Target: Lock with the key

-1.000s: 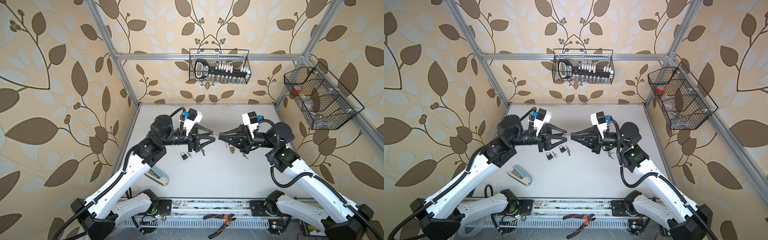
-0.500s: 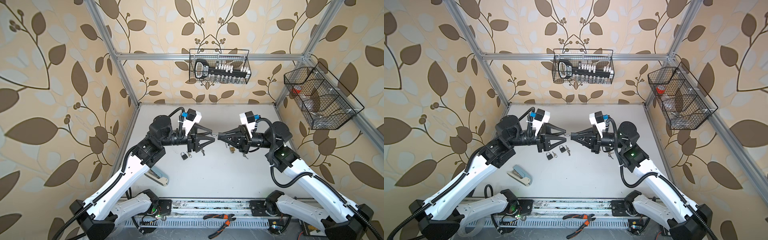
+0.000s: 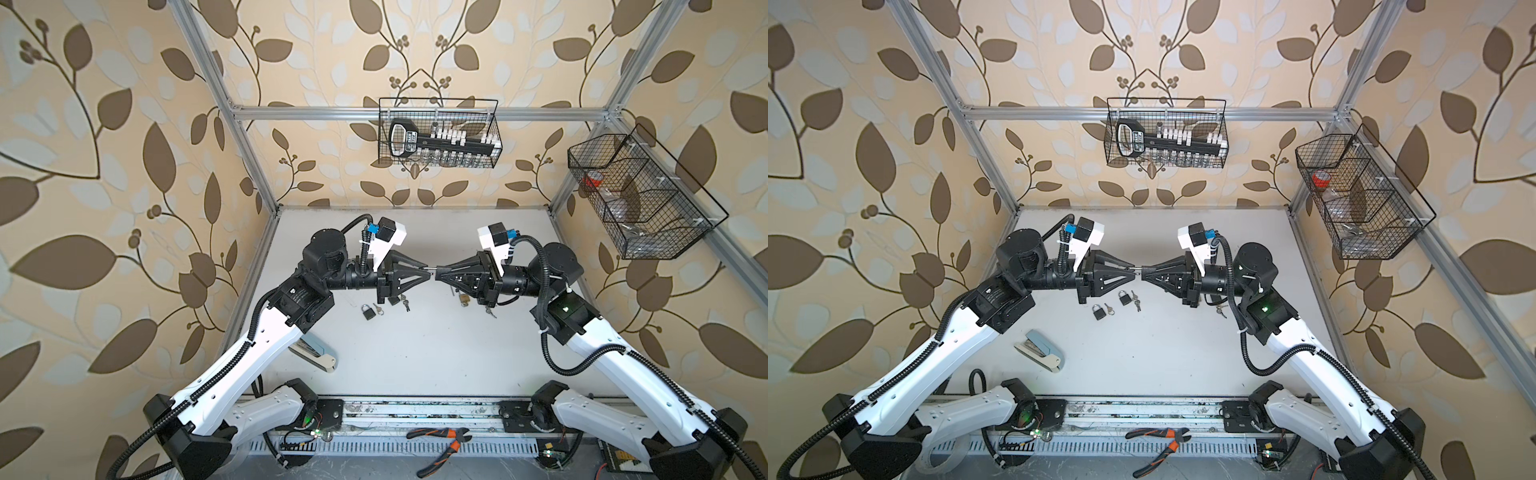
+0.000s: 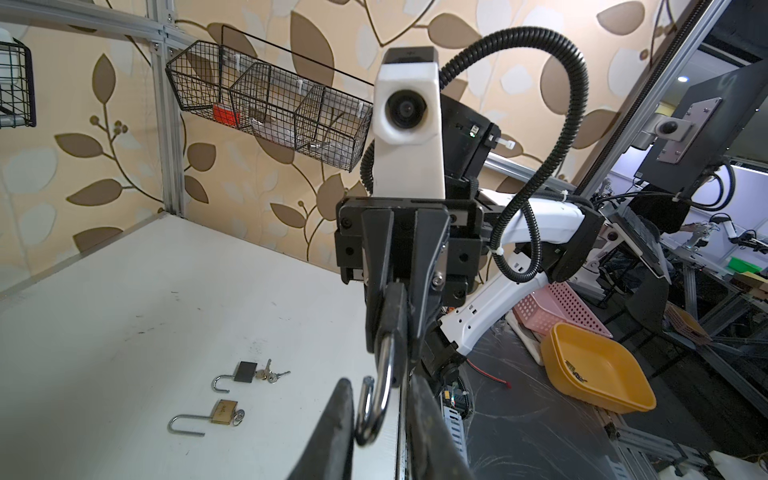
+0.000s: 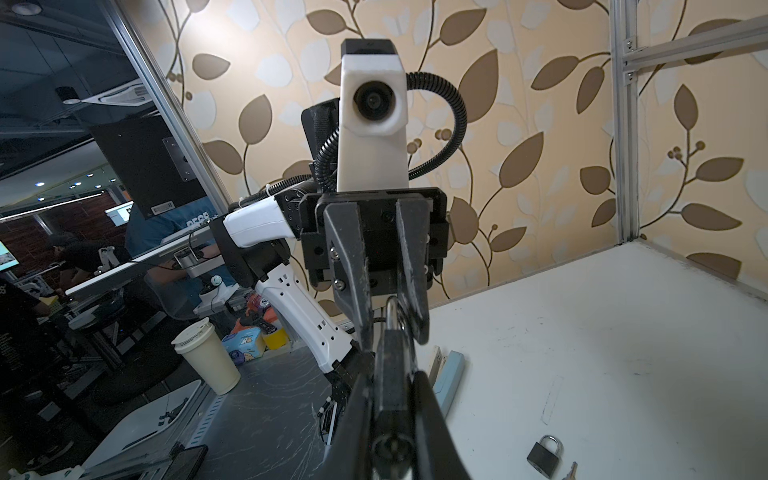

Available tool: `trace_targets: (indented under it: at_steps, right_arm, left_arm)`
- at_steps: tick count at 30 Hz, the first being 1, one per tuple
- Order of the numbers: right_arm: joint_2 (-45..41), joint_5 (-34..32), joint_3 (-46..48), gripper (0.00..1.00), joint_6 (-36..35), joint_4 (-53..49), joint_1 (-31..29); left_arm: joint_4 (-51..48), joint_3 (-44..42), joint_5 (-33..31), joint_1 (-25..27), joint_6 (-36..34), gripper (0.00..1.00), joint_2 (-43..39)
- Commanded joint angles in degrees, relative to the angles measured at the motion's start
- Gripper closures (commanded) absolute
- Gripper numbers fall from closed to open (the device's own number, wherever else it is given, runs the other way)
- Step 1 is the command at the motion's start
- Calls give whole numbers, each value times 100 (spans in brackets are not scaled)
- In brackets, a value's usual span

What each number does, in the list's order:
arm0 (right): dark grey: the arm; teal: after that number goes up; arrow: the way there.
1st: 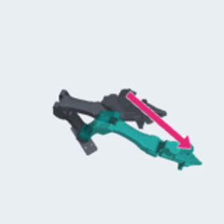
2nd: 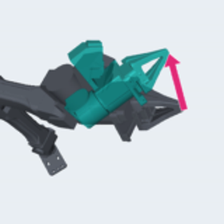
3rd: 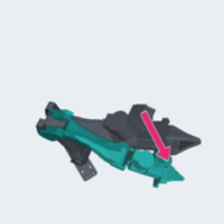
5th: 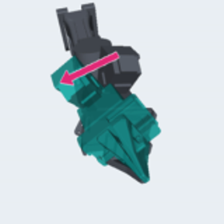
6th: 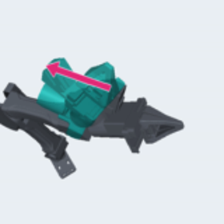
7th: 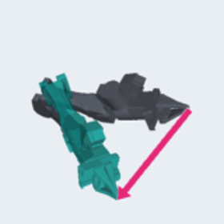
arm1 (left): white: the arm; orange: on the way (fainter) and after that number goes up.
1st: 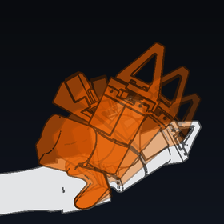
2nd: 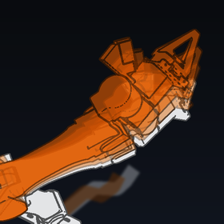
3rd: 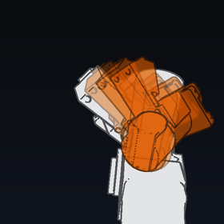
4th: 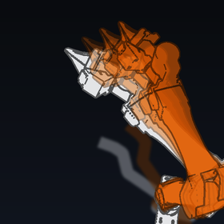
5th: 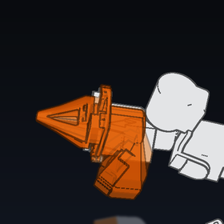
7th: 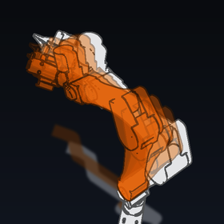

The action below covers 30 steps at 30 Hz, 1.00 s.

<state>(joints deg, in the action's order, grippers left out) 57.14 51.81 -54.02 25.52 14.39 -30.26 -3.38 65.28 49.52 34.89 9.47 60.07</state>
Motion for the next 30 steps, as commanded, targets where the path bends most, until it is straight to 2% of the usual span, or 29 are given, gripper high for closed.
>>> trace_targets:
  at_steps: [1,5,10,11,14,18,27,30]
  right_arm:
    - [-15,-53,-231,100,-3,20,-17]
    - [-26,-83,-235,100,3,26,-21]
    - [-53,-127,-235,100,1,47,-15]
    - [-58,-134,-237,100,1,55,-15]
    - [-68,-137,-240,100,18,91,-15]
    - [-97,-181,-231,100,15,108,-22]
    - [-78,-218,-258,100,-43,39,-18]
    - [-73,-310,-249,100,-152,-31,-23]
  left_arm:
    - [272,189,225,27,28,80,-84]
    - [285,152,238,27,54,89,-75]
    - [302,117,243,44,68,94,-66]
    - [308,108,243,43,72,93,-66]
    - [311,99,243,39,73,80,-66]
    - [298,85,209,36,81,77,-83]
    - [303,64,157,41,71,98,-136]
    - [302,64,189,40,90,100,-136]
